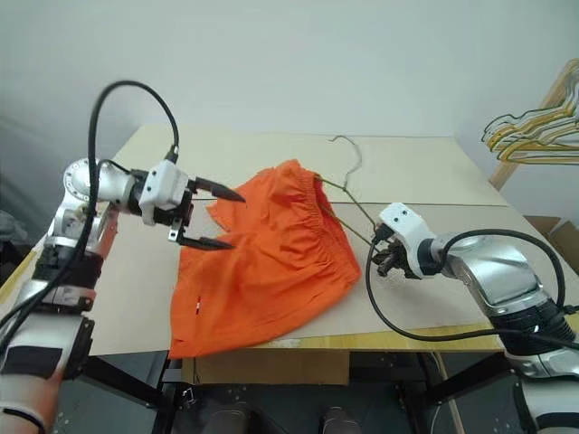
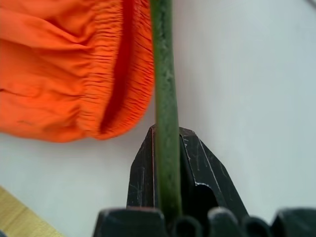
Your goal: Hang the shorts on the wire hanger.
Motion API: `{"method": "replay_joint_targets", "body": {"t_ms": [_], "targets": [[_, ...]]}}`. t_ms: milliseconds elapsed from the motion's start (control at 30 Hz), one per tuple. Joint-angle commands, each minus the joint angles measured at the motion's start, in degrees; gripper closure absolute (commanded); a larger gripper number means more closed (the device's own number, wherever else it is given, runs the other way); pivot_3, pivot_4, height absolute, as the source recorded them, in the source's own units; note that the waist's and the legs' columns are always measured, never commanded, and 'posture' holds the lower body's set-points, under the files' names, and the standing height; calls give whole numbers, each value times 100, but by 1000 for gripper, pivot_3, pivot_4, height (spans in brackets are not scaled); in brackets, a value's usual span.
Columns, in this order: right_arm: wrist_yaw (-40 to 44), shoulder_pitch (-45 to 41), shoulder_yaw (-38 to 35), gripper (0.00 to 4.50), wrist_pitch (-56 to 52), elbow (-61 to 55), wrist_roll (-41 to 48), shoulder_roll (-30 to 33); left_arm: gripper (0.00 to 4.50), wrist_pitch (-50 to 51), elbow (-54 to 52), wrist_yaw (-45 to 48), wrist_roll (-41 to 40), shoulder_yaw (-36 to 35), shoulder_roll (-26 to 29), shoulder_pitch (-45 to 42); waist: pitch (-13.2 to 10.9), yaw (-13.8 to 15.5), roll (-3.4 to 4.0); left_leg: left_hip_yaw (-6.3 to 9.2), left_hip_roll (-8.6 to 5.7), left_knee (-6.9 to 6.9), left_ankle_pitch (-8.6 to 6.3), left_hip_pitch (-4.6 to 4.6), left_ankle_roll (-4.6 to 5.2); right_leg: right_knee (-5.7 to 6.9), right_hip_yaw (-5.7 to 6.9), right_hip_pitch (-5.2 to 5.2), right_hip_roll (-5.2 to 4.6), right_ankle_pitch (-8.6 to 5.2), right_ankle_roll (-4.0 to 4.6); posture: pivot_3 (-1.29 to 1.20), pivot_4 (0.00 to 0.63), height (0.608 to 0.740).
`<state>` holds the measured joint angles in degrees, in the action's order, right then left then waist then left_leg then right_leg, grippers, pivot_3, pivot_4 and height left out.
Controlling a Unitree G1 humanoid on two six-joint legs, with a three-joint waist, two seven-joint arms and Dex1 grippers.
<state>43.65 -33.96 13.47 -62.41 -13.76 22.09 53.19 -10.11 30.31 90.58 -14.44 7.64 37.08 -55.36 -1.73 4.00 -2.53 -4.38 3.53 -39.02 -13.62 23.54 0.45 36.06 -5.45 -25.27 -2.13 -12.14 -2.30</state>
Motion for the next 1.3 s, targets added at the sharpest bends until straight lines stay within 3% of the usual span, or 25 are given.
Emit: {"method": "replay_joint_targets", "body": {"t_ms": [33,267,500,700,1133,1300], "targets": [[368,-373,206,4500,216,-472,-117,197,51,-493,777,-181,184,-181,-106,-866,0,-2,0,0,0,-1,0,0,0,-1,0,-1,0,0,0,131,0,740],[846,-861,728,4500,222,-391,-365,287,51,-1907,2262,-44,867,141,-390,-1766,0,-17,0,-1,0,-2,0,-4,0,3,0,0,0,-3,7,127,0,740],[1364,-1426,1077,4500,22,-359,-499,359,51,-2825,3134,192,1552,978,-522,-2149,0,-16,1,-1,1,-5,0,20,0,9,0,-23,0,0,4,104,0,740],[1636,-1672,1204,4500,-118,-407,-549,422,51,-3229,3737,-973,2749,1438,-670,-2408,0,-12,0,-2,1,-12,0,53,0,21,-1,-64,0,3,4,85,0,740],[1787,-1854,1132,4500,-476,-492,-466,399,4337,-3182,4055,-1349,3014,1304,-958,-2531,-1,-43,1,-4,5,-79,-2,81,0,99,-3,-102,0,-2,10,64,0,740],[1708,-1757,988,4500,-423,-589,-448,378,4475,-2954,4088,-1379,2935,1158,-1060,-2521,-1,-48,2,-4,6,-86,-1,80,0,107,-2,-102,0,-1,10,55,0,740]]}}
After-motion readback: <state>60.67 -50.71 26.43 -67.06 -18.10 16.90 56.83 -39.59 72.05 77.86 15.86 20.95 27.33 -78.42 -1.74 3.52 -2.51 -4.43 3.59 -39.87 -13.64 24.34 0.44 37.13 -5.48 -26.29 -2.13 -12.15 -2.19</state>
